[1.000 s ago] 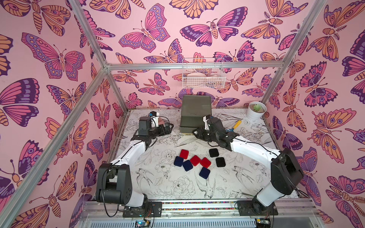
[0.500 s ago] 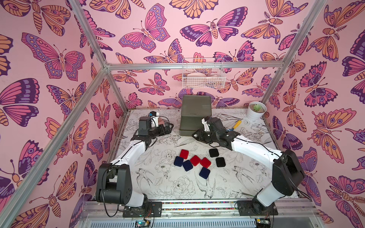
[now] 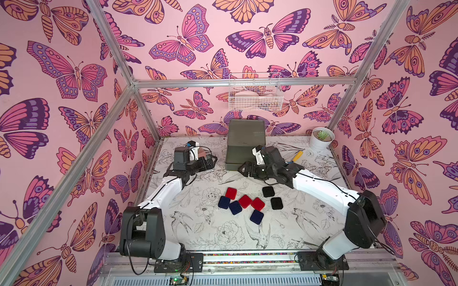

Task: Place the brooch boxes into the drawer by color
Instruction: Open the drawer in the storage box, then pick up the brooch box from the center of the board.

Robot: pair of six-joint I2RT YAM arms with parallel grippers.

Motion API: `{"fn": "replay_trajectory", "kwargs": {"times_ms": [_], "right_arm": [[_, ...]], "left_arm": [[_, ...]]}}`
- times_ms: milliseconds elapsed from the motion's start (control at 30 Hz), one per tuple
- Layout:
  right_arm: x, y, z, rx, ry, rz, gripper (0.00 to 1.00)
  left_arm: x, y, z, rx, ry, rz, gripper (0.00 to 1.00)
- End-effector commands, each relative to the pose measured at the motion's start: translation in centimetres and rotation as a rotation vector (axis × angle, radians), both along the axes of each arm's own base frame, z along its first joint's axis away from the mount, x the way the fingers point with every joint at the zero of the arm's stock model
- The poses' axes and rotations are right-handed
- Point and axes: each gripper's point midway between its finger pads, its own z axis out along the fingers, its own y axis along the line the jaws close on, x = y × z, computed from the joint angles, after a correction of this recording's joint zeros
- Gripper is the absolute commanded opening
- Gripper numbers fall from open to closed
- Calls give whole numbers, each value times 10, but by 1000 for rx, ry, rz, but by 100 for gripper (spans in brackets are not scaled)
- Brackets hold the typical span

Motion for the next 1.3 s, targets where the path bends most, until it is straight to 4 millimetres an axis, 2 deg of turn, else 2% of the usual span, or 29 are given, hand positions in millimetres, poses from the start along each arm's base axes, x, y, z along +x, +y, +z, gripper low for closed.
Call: {"fn": "replay_trajectory", "kwargs": {"times_ms": [0, 67, 100, 133, 267, 400, 500, 700, 800, 1067, 1100, 1267], "right_arm": [[-9, -20, 27, -49, -141, 8, 84], [-13, -33, 30, -87, -190, -2, 84], [-15, -41, 32, -111, -219, -15, 84], [-15, -49, 33, -133, -241, -32, 84], [-10, -91, 29, -291, -333, -141, 85], [-11, -134, -3, -478, -287, -228, 85], [-18, -146, -32, -548, -215, -188, 86], [-24, -146, -84, -637, -73, -110, 86], [-22, -143, -101, -638, -19, -91, 86], [-10, -136, -134, -618, 63, -66, 85], [-10, -136, -145, -633, 86, -59, 84], [-7, -123, -161, -609, 109, -7, 82]], "left_arm": [[-26, 11, -3, 67, 38, 15, 100], [-40, 15, -2, 107, 51, 20, 100], [-46, 16, -9, 121, 75, 16, 100], [-54, 16, 1, 125, 55, 13, 100], [-76, 6, -13, 144, 102, -23, 100], [-80, 0, -24, 136, 128, -27, 100], [-72, -6, -21, 98, 114, -30, 100], [-40, -29, -8, -46, 110, -72, 100], [-30, -33, -1, -69, 94, -77, 100], [-25, -34, 6, -70, 62, -81, 100], [-25, -35, 6, -72, 61, -81, 100], [-24, -34, 7, -74, 53, -76, 100]]}}
